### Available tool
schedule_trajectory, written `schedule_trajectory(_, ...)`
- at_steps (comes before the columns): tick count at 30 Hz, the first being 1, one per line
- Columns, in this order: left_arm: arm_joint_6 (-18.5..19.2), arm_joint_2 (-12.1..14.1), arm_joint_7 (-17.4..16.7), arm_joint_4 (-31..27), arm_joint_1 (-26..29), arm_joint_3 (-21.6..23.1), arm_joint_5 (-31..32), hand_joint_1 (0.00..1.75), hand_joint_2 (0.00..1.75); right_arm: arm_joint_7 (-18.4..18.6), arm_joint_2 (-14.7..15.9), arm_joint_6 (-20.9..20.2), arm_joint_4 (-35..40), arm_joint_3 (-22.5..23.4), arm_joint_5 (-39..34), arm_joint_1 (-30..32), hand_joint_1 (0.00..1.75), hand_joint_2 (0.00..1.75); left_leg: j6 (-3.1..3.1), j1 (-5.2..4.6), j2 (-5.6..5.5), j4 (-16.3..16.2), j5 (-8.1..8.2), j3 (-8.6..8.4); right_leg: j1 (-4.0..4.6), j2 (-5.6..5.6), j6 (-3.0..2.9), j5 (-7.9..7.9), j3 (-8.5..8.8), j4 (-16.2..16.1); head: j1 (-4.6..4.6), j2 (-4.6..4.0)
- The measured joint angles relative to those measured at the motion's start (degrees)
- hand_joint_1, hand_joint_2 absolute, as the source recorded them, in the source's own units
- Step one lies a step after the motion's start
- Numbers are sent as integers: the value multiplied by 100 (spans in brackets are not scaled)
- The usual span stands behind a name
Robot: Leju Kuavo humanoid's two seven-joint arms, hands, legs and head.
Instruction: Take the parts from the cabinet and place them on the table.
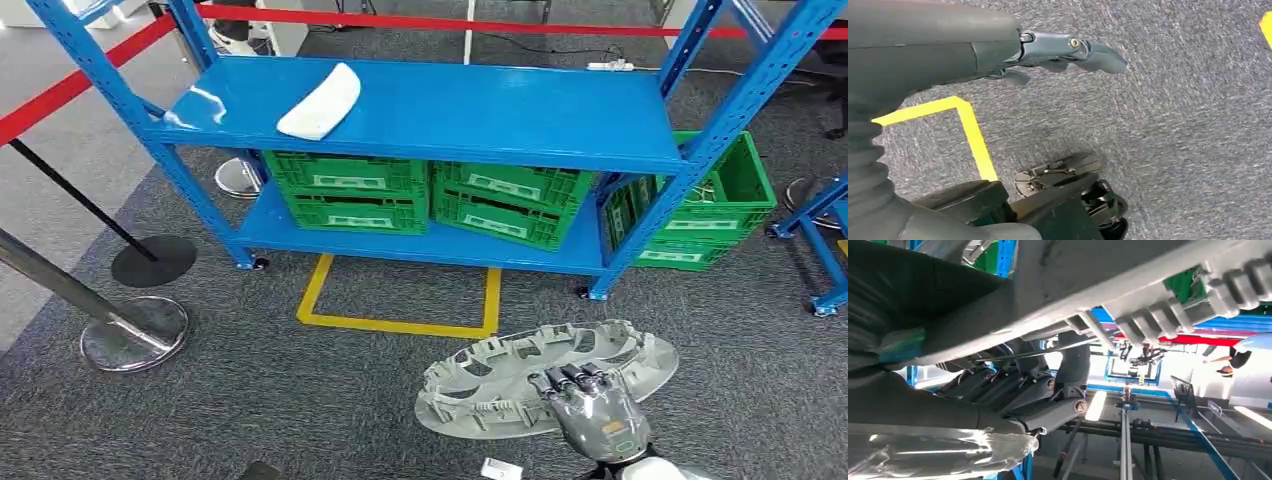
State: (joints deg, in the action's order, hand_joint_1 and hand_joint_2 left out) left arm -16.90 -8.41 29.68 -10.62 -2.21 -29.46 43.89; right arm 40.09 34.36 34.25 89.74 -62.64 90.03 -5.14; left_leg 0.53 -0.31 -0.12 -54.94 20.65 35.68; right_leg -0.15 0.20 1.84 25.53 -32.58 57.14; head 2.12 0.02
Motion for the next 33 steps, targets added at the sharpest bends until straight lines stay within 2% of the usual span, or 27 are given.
schedule_trajectory(33, 0, 0, 0, 0, 0, 0, -2, 0, 175, -2, 0, 0, 0, 0, 0, 0, 175, 175, -6, -3, 0, -1, -47, 40, -2, 0, 8, -49, -39, -1, 0, 0)
